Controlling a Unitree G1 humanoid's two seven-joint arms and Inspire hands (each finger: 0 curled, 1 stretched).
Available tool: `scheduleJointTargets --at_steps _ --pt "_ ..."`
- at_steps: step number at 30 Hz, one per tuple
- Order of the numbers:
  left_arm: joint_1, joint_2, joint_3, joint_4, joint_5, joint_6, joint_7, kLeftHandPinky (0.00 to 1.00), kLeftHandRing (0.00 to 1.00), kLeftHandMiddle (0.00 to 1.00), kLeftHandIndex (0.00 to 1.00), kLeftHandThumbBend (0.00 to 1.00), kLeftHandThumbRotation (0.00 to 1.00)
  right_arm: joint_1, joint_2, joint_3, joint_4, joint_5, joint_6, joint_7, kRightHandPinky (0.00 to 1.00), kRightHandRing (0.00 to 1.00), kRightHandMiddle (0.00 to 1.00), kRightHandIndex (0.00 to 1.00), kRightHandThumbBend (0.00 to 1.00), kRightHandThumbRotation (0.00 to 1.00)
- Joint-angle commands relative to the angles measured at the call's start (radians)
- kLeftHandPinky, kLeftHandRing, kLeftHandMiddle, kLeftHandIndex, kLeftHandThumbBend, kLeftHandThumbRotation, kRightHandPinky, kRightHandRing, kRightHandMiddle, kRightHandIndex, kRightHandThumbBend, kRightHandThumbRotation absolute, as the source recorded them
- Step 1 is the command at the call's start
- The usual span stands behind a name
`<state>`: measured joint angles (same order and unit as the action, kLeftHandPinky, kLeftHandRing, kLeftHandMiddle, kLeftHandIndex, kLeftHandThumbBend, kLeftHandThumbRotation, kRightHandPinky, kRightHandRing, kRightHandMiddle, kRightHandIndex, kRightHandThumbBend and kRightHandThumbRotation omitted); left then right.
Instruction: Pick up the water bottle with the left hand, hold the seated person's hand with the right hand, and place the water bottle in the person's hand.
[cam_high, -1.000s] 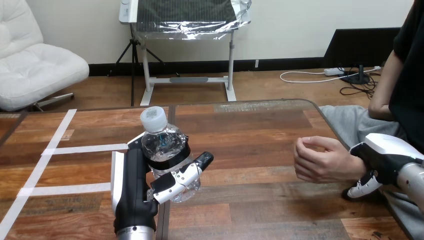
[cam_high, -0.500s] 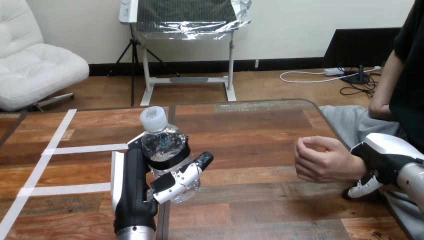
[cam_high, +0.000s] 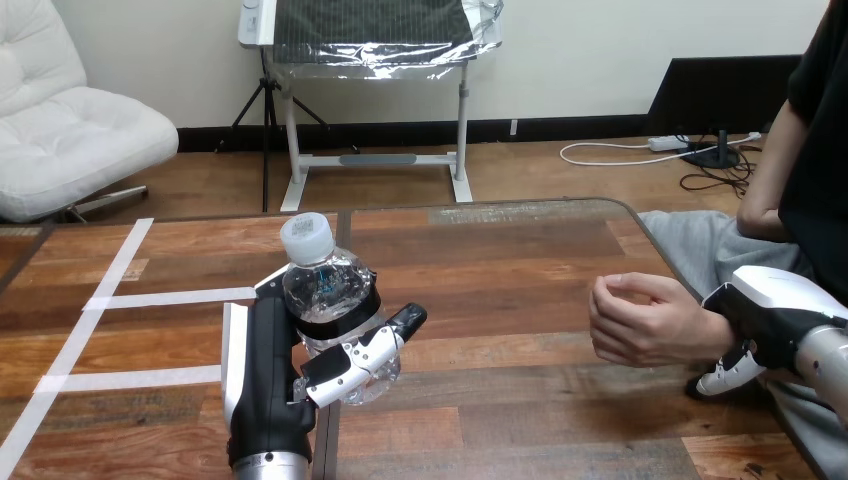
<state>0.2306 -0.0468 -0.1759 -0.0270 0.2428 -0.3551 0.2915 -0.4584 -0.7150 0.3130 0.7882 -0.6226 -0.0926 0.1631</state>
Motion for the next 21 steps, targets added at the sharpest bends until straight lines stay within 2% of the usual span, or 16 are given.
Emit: scheduleJointTargets --at_steps 1,6,12,21 --pt "-0.062 -0.023 0.009 -0.034 0.004 -0.033 0.008 0.33 0.38 0.43 0.44 0.66 0.00 -0.002 -0.005 -0.003 0.000 0.008 0.001 0.002 0.34 0.44 0.52 0.51 0.70 0.00" --pt "-0.062 -0.024 0.008 -0.037 0.009 -0.026 0.009 0.33 0.38 0.43 0.44 0.66 0.00 -0.001 -0.005 -0.011 0.010 0.021 -0.026 -0.004 0.30 0.40 0.47 0.48 0.69 0.00" --pt "-0.061 -0.024 0.007 -0.041 0.003 -0.022 0.003 0.33 0.38 0.43 0.44 0.66 0.00 -0.005 -0.008 -0.001 0.019 0.008 -0.038 -0.015 0.27 0.36 0.44 0.46 0.69 0.00" --pt "-0.066 -0.024 0.008 -0.038 0.004 -0.023 0.005 0.33 0.38 0.43 0.43 0.67 0.00 0.001 -0.009 -0.011 -0.001 0.011 -0.033 -0.019 0.27 0.36 0.44 0.46 0.68 0.00"
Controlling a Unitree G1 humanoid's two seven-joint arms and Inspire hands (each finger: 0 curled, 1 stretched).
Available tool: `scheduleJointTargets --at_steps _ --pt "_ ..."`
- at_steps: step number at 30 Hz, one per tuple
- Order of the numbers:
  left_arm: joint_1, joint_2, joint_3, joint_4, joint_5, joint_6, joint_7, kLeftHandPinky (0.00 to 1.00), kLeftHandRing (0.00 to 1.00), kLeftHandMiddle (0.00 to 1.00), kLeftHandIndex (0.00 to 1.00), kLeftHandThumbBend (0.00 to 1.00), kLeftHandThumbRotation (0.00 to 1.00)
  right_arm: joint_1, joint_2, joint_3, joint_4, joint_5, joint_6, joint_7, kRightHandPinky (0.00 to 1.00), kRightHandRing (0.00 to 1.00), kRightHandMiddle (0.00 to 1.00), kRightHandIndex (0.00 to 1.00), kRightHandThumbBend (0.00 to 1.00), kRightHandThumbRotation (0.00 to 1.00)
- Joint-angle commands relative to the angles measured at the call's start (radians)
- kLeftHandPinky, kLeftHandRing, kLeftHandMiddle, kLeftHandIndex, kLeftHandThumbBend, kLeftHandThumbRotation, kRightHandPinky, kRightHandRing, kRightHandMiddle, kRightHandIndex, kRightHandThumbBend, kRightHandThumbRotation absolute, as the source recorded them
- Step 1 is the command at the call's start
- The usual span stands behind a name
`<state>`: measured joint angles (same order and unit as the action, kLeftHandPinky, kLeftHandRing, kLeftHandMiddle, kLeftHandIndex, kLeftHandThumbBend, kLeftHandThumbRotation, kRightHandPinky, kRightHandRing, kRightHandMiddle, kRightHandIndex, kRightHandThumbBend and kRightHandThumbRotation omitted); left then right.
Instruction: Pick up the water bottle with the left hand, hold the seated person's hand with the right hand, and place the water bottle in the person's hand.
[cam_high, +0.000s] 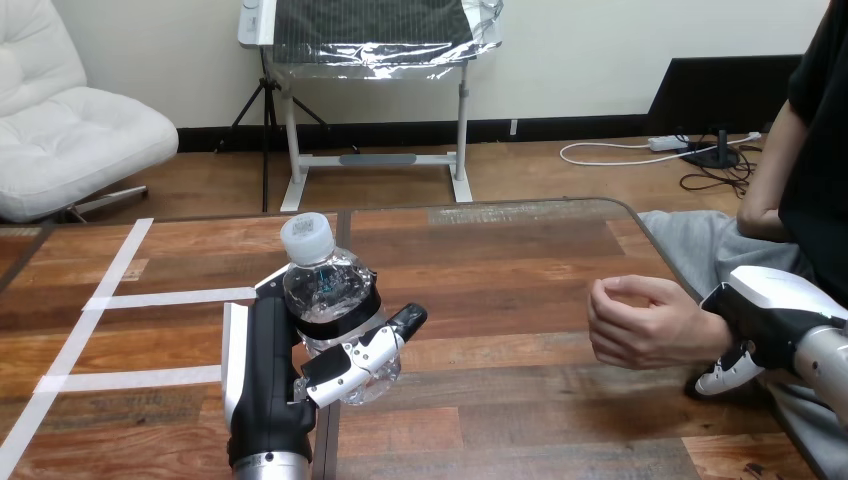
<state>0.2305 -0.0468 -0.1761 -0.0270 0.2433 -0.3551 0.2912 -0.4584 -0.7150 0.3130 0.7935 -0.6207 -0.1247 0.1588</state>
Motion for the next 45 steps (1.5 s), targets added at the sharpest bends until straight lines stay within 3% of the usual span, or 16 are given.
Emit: scheduleJointTargets --at_steps 1,9,16,30,45 --pt "-0.066 -0.025 0.008 -0.037 0.004 -0.022 0.005 0.33 0.38 0.43 0.43 0.67 0.00 0.001 -0.010 -0.010 -0.010 0.007 0.001 -0.015 0.27 0.36 0.44 0.46 0.68 0.00" --pt "-0.069 -0.025 0.005 -0.035 0.003 -0.022 0.002 0.33 0.38 0.43 0.43 0.67 0.00 0.009 -0.019 -0.011 -0.031 0.002 -0.013 -0.030 0.29 0.37 0.45 0.46 0.70 0.00" --pt "-0.073 -0.029 -0.004 -0.040 -0.014 -0.010 -0.018 0.32 0.38 0.43 0.44 0.66 0.00 0.023 -0.016 -0.037 -0.053 0.031 -0.024 -0.036 0.27 0.35 0.43 0.46 0.71 0.00" --pt "-0.100 -0.027 -0.016 -0.014 0.012 -0.034 -0.023 0.32 0.37 0.43 0.44 0.67 0.00 0.051 -0.024 -0.057 -0.142 0.034 -0.008 -0.029 0.23 0.30 0.39 0.43 0.72 0.00" --pt "-0.111 -0.037 -0.042 -0.020 0.017 -0.004 -0.039 0.32 0.37 0.42 0.43 0.69 0.00 0.086 -0.023 -0.093 -0.233 0.047 0.011 -0.028 0.19 0.27 0.37 0.41 0.72 0.00"
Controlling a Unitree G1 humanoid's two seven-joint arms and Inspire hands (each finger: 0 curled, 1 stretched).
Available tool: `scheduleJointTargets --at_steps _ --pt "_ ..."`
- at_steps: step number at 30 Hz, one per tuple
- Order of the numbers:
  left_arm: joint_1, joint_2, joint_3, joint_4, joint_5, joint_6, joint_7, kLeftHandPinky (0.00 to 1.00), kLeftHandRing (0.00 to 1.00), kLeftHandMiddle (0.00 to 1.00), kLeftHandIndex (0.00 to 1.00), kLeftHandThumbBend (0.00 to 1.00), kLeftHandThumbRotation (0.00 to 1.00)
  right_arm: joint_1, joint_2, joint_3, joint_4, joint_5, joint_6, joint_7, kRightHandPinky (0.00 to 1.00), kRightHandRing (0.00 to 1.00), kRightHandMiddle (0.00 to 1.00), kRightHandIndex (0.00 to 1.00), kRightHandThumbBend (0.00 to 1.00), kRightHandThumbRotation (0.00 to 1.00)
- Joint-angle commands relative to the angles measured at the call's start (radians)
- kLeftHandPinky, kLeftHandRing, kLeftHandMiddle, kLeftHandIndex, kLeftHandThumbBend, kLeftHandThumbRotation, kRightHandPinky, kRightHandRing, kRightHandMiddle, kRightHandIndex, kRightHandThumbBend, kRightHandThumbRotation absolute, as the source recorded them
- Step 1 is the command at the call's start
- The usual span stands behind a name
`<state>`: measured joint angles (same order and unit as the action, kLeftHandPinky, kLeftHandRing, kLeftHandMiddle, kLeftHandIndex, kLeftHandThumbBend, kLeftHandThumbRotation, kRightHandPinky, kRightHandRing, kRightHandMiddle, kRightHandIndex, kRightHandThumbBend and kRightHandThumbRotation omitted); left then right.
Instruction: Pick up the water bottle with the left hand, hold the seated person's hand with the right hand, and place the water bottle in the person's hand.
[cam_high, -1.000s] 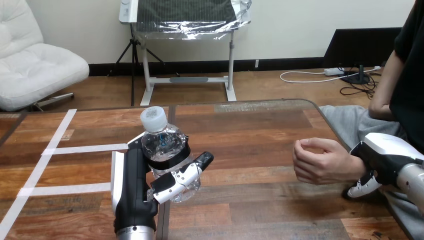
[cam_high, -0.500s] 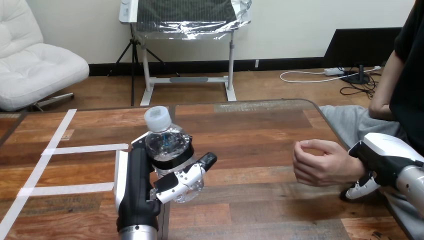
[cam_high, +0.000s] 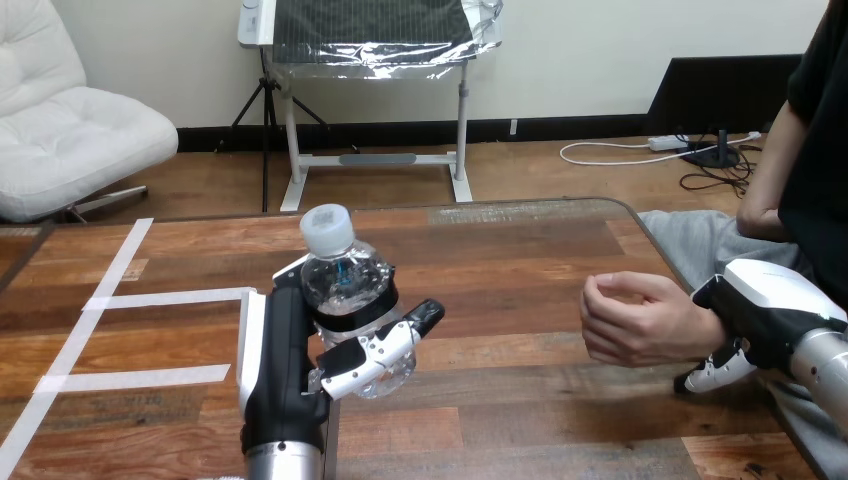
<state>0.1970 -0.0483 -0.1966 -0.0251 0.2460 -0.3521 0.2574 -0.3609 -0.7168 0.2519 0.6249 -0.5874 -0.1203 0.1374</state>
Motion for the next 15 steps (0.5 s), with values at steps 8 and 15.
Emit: scheduleJointTargets --at_steps 8,15 --pt "-0.076 -0.045 -0.041 -0.032 0.001 0.014 -0.023 0.32 0.37 0.42 0.44 0.67 0.00 0.003 -0.023 -0.044 -0.105 0.021 0.023 0.008 0.19 0.27 0.37 0.42 0.70 0.00" --pt "-0.080 -0.051 -0.058 -0.030 0.007 0.020 -0.022 0.32 0.37 0.43 0.44 0.67 0.00 0.012 -0.017 -0.055 -0.127 0.024 0.034 0.008 0.18 0.26 0.36 0.40 0.70 0.00"
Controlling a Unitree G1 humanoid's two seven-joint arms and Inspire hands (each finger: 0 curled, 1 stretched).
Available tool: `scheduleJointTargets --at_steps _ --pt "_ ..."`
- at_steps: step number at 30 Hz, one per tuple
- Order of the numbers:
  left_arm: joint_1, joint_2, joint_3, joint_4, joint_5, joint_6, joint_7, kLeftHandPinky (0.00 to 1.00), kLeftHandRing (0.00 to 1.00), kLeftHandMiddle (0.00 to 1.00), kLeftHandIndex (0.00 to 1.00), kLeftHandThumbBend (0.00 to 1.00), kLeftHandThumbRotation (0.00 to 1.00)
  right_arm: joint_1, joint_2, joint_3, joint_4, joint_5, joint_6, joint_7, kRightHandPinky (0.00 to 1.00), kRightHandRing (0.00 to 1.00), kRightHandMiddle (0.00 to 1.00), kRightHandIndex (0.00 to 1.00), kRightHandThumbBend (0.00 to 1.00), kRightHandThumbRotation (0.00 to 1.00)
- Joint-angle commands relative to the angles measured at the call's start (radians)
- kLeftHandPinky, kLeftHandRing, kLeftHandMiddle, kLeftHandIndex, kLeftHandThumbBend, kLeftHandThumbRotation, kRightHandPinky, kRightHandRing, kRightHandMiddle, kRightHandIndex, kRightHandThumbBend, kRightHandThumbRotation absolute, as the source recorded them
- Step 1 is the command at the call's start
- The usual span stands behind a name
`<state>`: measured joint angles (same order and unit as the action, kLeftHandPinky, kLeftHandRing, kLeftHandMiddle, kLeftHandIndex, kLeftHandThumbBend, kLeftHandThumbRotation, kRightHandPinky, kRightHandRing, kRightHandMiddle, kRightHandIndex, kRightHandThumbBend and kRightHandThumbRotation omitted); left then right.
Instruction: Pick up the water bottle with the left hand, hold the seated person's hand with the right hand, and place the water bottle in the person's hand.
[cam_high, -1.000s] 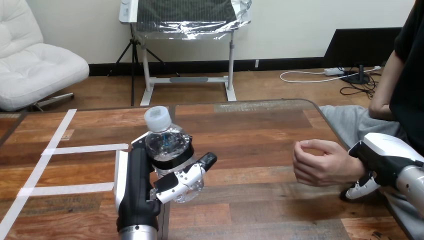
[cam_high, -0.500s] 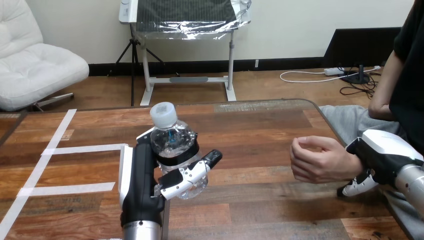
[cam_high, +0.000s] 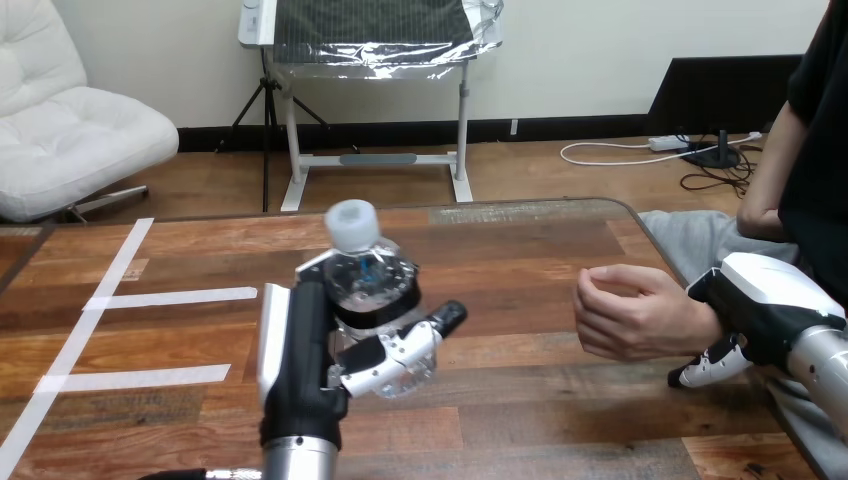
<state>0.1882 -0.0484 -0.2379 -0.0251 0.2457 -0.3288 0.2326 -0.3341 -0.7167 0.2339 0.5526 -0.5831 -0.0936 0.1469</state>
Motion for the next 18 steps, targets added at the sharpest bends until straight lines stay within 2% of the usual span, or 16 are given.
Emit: scheduleJointTargets --at_steps 1,18 --pt "-0.072 -0.052 -0.020 -0.032 0.007 0.002 0.001 0.32 0.37 0.43 0.44 0.67 0.00 -0.013 -0.020 -0.036 -0.058 0.017 0.003 -0.006 0.18 0.26 0.36 0.40 0.70 0.00" --pt "-0.106 -0.062 -0.061 -0.013 0.014 0.019 -0.002 0.33 0.38 0.43 0.44 0.67 0.00 0.004 -0.029 -0.043 -0.088 0.003 -0.025 -0.028 0.19 0.26 0.35 0.39 0.73 0.00"
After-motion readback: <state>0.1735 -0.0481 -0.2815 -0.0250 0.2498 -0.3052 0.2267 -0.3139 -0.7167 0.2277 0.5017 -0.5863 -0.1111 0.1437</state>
